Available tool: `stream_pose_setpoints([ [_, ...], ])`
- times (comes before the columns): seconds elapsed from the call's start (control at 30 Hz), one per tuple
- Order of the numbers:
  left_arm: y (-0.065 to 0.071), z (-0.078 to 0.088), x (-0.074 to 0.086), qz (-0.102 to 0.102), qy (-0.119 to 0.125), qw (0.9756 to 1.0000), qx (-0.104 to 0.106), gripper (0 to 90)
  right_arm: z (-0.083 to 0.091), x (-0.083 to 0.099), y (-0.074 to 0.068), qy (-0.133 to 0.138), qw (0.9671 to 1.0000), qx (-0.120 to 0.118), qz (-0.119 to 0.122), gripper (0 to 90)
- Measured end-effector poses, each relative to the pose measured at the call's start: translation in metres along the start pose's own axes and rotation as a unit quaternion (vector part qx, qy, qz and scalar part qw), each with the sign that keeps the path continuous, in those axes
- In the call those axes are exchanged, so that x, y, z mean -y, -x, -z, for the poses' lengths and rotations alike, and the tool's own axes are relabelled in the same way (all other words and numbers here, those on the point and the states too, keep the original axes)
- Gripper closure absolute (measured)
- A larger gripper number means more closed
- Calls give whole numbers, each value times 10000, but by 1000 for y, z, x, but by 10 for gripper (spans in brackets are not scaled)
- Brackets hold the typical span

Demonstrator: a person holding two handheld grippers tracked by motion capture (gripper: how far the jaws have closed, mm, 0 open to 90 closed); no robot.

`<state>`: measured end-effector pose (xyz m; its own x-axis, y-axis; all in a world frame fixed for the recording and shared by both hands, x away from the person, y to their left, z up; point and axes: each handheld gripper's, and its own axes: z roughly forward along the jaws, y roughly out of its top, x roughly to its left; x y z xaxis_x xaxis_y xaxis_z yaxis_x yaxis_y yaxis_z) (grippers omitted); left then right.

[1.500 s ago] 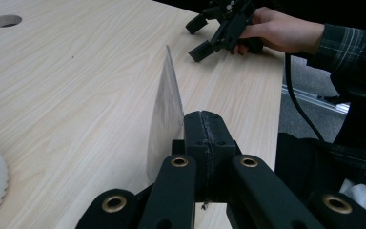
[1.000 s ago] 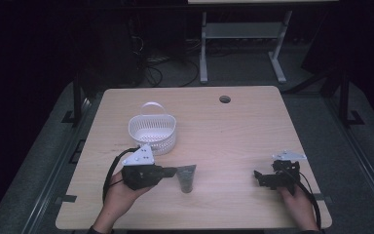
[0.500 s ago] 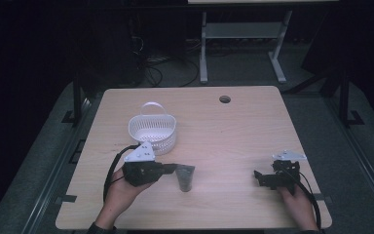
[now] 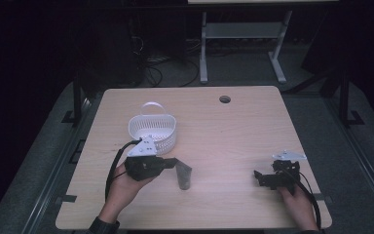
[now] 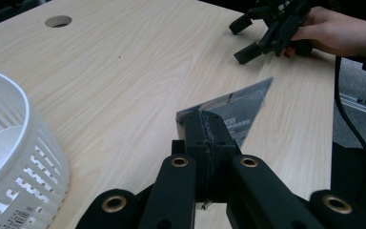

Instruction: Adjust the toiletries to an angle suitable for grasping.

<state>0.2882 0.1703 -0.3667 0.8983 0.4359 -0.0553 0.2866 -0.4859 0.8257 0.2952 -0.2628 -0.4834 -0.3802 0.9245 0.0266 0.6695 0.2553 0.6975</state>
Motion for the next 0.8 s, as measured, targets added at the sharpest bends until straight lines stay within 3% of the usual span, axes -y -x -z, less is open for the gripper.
stream_pose_setpoints([
  [0.8,-8,-10,-7,-35,15,9999,-127,896,0,0,0,1,10000,1,3,0],
])
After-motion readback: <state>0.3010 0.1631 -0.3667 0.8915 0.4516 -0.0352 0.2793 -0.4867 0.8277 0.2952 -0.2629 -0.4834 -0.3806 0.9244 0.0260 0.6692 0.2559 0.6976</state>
